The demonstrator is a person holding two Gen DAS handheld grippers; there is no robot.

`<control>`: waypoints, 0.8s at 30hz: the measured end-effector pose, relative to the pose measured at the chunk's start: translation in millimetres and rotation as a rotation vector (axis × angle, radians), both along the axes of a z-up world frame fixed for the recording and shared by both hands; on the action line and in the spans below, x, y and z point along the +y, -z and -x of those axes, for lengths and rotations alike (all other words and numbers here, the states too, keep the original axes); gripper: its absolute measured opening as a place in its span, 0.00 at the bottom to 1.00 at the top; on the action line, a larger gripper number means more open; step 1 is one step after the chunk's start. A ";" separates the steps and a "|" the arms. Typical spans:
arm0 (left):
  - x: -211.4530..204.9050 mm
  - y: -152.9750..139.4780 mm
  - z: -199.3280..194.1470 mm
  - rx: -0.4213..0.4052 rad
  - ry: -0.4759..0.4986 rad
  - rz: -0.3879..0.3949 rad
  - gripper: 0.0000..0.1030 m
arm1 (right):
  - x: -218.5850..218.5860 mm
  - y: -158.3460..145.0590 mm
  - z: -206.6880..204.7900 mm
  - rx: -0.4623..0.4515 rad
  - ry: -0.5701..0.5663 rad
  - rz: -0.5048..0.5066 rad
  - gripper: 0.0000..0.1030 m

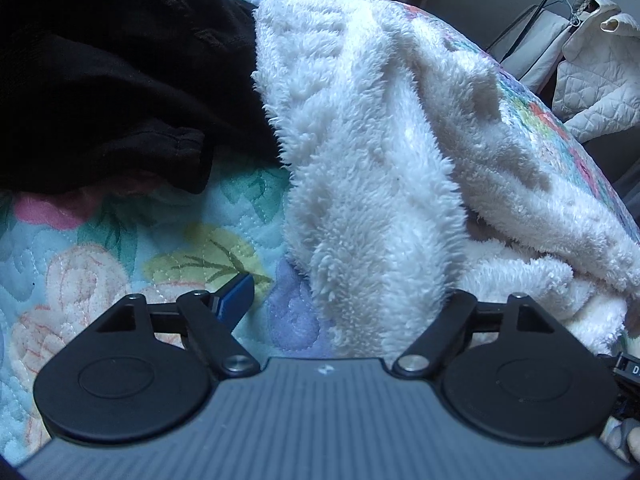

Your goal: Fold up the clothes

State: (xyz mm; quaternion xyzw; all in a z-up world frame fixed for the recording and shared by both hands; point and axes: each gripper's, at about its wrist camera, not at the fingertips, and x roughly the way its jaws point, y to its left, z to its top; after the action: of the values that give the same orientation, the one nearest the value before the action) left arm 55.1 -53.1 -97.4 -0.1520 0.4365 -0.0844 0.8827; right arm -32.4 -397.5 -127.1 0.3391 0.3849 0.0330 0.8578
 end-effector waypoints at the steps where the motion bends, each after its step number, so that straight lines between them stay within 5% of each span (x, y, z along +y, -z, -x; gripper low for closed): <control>1: -3.1 -3.8 1.6 -0.017 0.013 0.000 0.39 | -0.6 -7.7 0.5 -0.025 -0.009 0.025 0.20; 2: -6.7 -8.7 4.0 -0.033 0.017 0.004 0.24 | -2.4 -20.3 3.0 -0.058 -0.005 0.064 0.19; 8: -45.1 -56.0 30.7 -0.135 0.125 0.091 0.23 | -21.7 -141.8 52.3 -0.274 0.028 0.401 0.18; 12: -77.8 -81.6 58.1 -0.192 0.240 0.176 0.23 | -36.3 -188.1 104.3 -0.276 0.072 0.604 0.17; 15: -103.5 -73.6 72.0 -0.149 0.315 0.144 0.26 | -57.3 -163.7 130.0 -0.163 0.150 0.617 0.17; 19: -120.5 -37.3 77.0 0.016 0.333 0.059 0.33 | -76.5 -79.9 138.4 0.101 0.166 0.535 0.18; 21: -117.5 -26.6 77.1 0.057 0.319 0.035 0.35 | -81.3 -47.7 140.5 0.177 0.160 0.450 0.18; 24: -105.3 -28.3 73.5 0.053 0.267 0.023 0.40 | -79.4 -41.8 136.4 0.192 0.135 0.453 0.18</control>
State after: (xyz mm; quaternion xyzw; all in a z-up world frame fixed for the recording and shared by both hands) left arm -18.4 -158.4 -69.2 -0.1047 0.4750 -0.2022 0.8500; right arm -168.8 -476.9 -85.3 0.1649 0.4385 -0.1435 0.8717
